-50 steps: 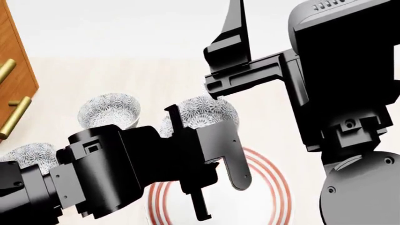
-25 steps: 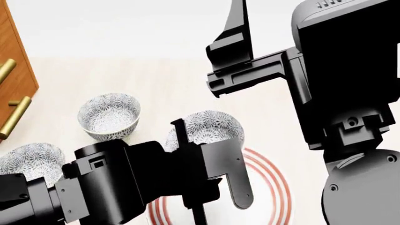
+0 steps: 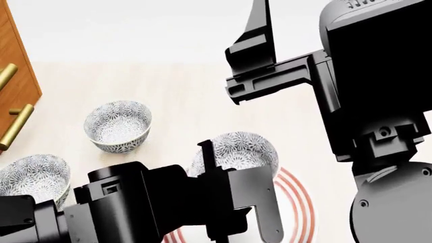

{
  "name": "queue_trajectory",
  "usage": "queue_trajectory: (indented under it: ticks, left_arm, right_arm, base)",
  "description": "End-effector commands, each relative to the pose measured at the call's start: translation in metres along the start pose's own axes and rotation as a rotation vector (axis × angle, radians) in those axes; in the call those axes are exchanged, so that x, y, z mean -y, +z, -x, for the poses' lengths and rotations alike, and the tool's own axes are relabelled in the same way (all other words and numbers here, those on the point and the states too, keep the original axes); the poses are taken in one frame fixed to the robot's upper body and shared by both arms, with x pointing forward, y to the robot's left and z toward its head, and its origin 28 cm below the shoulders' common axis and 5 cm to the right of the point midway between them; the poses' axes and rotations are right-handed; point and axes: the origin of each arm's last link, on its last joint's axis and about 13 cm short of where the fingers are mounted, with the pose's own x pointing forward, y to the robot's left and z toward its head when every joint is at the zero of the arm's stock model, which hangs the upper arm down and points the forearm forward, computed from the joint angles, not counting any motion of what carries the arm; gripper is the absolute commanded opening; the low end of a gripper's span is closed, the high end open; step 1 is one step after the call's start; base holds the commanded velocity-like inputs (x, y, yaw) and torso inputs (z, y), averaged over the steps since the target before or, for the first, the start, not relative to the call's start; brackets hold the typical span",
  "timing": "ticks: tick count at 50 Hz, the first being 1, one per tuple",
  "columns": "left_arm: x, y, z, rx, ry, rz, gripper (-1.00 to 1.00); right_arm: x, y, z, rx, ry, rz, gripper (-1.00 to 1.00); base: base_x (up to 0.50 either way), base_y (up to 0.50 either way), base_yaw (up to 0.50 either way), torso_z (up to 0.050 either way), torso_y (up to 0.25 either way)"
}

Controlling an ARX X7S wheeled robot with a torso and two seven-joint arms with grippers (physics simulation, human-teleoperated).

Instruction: Put the bowl at the front on the plate.

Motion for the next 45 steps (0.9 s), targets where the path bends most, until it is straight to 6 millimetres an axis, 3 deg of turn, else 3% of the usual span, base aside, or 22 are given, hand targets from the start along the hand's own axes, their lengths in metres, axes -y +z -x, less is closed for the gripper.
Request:
queue_trajectory:
  ticks: [1, 45]
  left_arm:
    - [0.002, -0.001, -0.002, -0.005, 0.011, -0.016, -1.00]
    - [0.016, -0.014, -0.014, -0.033, -0.023, -0.043, -1.00]
  right_arm:
    - [0.000, 0.000, 0.001, -0.001, -0.003, -0.001, 1.00]
    - [0.001, -0.001, 0.004, 0.004, -0.014, -0.001, 1.00]
  base:
    - [0.00, 0.00, 0.00, 0.000, 0.000]
    - [0.00, 0.00, 0.00, 0.000, 0.000]
